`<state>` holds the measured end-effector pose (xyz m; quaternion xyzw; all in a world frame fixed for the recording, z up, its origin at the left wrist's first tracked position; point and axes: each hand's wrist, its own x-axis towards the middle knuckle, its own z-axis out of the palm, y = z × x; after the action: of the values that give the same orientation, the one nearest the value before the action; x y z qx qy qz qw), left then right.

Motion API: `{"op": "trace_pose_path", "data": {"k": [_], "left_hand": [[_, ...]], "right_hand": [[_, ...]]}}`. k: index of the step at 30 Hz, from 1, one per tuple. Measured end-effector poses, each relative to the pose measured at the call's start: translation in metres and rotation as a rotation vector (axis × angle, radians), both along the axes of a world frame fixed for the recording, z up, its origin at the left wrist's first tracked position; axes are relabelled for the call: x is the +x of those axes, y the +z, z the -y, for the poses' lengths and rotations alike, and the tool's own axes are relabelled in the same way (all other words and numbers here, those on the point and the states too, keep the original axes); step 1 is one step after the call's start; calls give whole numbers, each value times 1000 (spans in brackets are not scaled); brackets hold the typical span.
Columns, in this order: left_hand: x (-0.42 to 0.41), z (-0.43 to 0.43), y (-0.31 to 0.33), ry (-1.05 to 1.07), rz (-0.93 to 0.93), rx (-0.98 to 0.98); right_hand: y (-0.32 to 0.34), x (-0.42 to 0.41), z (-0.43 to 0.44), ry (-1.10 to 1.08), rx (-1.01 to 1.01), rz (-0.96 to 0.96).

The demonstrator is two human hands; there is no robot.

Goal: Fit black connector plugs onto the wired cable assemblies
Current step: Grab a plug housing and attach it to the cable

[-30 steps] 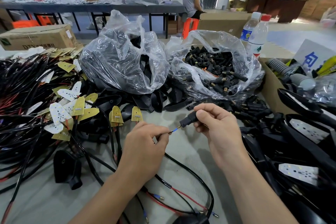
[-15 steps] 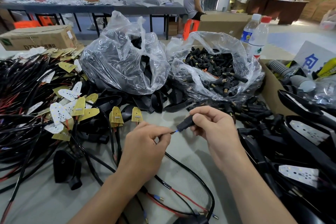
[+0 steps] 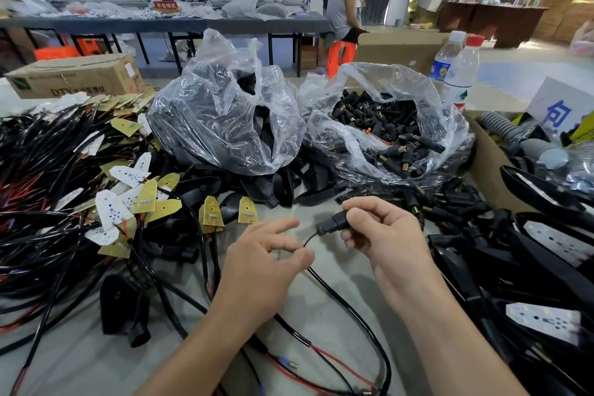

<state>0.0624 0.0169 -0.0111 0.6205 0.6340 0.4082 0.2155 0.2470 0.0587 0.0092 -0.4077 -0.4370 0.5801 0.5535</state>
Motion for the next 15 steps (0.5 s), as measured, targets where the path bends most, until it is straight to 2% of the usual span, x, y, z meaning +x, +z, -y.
{"op": "trace_pose_path", "data": {"k": [4,12,15], "left_hand": [[2,-1,-2,-48,-32,29],[-2,-2,0,-17,64,46],[-3,-4,-1,-40,96,43]], "right_hand": [[-4,-2,2,147,27,173],[-2,-1,0,45,-41,33],[-2,-2,2,84,-43,35]]}}
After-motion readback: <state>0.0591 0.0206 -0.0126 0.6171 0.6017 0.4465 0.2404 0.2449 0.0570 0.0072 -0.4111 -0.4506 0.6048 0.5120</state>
